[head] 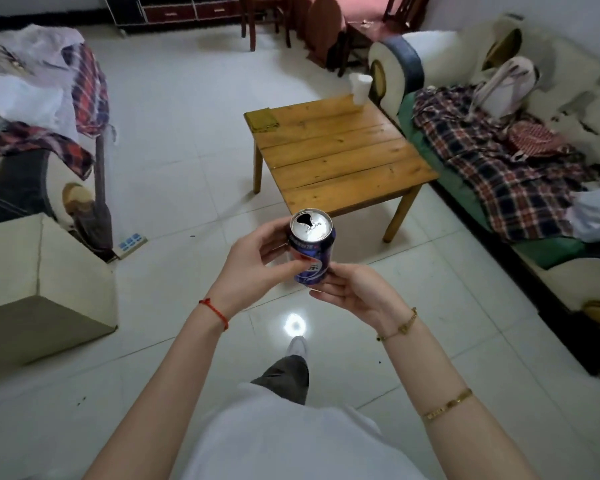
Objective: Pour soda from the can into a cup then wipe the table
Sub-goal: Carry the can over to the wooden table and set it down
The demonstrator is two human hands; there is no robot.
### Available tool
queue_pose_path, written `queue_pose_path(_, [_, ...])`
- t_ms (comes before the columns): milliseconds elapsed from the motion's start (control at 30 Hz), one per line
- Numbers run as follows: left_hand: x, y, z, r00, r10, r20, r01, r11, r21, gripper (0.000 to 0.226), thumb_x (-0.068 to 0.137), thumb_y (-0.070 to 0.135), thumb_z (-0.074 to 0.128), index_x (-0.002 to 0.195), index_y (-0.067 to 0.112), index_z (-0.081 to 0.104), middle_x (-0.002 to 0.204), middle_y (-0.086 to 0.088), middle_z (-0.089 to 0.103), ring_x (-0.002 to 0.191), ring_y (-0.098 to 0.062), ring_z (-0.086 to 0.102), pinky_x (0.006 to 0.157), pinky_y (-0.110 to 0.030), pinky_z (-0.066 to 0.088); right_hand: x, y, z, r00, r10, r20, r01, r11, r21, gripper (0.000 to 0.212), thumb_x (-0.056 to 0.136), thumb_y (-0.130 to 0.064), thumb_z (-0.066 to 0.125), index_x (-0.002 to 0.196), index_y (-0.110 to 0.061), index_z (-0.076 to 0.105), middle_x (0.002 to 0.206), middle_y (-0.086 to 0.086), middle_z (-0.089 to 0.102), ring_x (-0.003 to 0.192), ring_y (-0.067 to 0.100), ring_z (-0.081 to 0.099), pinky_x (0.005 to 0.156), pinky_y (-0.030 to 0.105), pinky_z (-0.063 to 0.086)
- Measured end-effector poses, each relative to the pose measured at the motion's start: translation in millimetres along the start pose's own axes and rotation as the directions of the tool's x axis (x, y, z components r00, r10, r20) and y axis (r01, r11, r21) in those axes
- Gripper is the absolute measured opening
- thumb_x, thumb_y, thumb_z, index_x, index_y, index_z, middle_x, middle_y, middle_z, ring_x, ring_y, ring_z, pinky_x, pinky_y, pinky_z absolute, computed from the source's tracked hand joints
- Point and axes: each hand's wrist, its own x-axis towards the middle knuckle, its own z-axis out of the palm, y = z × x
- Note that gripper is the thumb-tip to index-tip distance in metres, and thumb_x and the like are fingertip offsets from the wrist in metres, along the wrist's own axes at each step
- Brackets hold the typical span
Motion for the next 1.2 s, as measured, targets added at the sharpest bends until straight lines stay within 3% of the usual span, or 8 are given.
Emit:
queue_pose_path(133, [79.9, 6.2, 6.9, 0.999, 0.029, 0.037, -0.029, 1.0, -0.01, 0.066, 0.073, 0.009, 0.084, 0.133, 0.016, 0.057, 0.128, 0.006, 0.065, 0.119, -0.004, 0.06, 0.101, -0.021, 0.048, 38.4, -59.7, -20.3, 0.998, -0.031, -0.046, 0.03, 0.999, -0.011, 0.031, 0.1, -0.012, 0.044, 0.116, 0.006, 0.063, 0.108, 0.026, 0.07, 0.105, 0.034, 0.068, 0.09, 0.038, 0.057])
queue_pose_path(267, [151.4, 10.3, 17.3, 0.995, 0.052, 0.085, -0.052, 0.999, -0.002, 0.066, 0.073, 0.009, 0.084, 0.132, 0.015, 0.057, 0.128, 0.007, 0.064, 0.119, -0.005, 0.06, 0.1, -0.021, 0.048, 75.8, -106.3, -40.7, 0.995, -0.066, -0.075, 0.068, 0.997, 0.029, 0.033, 0.099, -0.01, 0.044, 0.117, 0.012, 0.06, 0.126, 0.04, 0.051, 0.101, 0.041, 0.058, 0.078, 0.033, 0.061])
queue_pose_path(433, [224.8, 12.2, 32.8, 0.987, 0.043, 0.153, -0.047, 0.998, 0.029, 0.066, 0.071, 0.01, 0.086, 0.13, 0.017, 0.057, 0.127, 0.008, 0.065, 0.118, -0.005, 0.061, 0.102, -0.025, 0.049, 112.9, -147.8, -70.4, 0.989, -0.028, -0.147, 0.042, 0.995, 0.096, 0.029, 0.1, -0.012, 0.045, 0.113, 0.006, 0.064, 0.114, 0.031, 0.066, 0.112, 0.038, 0.063, 0.078, 0.033, 0.061])
queue_pose_path(600, [287.2, 11.2, 55.6, 0.984, 0.039, 0.175, -0.049, 0.997, 0.053, 0.065, 0.07, 0.01, 0.086, 0.128, 0.018, 0.058, 0.126, 0.008, 0.065, 0.117, -0.004, 0.061, 0.103, -0.03, 0.049, 150.4, -188.0, -102.8, 0.989, -0.019, -0.145, 0.041, 0.988, 0.15, 0.03, 0.101, -0.011, 0.043, 0.118, 0.006, 0.06, 0.101, 0.022, 0.073, 0.1, 0.029, 0.071, 0.079, 0.033, 0.061])
queue_pose_path(867, [388.9, 8.8, 109.5, 0.998, 0.021, 0.068, -0.024, 0.998, 0.051, 0.063, 0.071, 0.012, 0.086, 0.127, 0.02, 0.058, 0.124, 0.014, 0.064, 0.115, 0.003, 0.06, 0.1, -0.022, 0.049, 221.5, -271.0, -169.0, 0.998, 0.006, -0.055, 0.001, 0.992, 0.124, 0.03, 0.1, -0.012, 0.046, 0.12, 0.005, 0.06, 0.103, 0.022, 0.073, 0.1, 0.029, 0.071, 0.083, 0.036, 0.06])
queue_pose_path(1000, [448.6, 14.2, 145.1, 1.0, -0.005, -0.03, 0.006, 0.999, 0.038, 0.063, 0.072, 0.014, 0.085, 0.128, 0.019, 0.057, 0.125, 0.012, 0.064, 0.116, 0.003, 0.059, 0.098, -0.019, 0.049, 255.6, -329.1, -212.2, 0.999, 0.035, -0.001, -0.035, 0.999, 0.008, 0.028, 0.101, -0.013, 0.044, 0.118, 0.002, 0.062, 0.101, 0.019, 0.074, 0.096, 0.025, 0.072, 0.08, 0.033, 0.061])
queue_pose_path(1200, [531.1, 24.4, 199.0, 0.991, -0.036, -0.127, 0.036, 0.999, -0.001, 0.064, 0.071, 0.014, 0.086, 0.128, 0.018, 0.057, 0.126, 0.011, 0.063, 0.117, 0.002, 0.059, 0.097, -0.017, 0.049, 307.5, -413.0, -278.5, 0.996, 0.091, 0.027, -0.088, 0.992, -0.087, 0.03, 0.102, -0.013, 0.042, 0.119, 0.005, 0.06, 0.106, 0.023, 0.072, 0.103, 0.029, 0.07, 0.088, 0.038, 0.058])
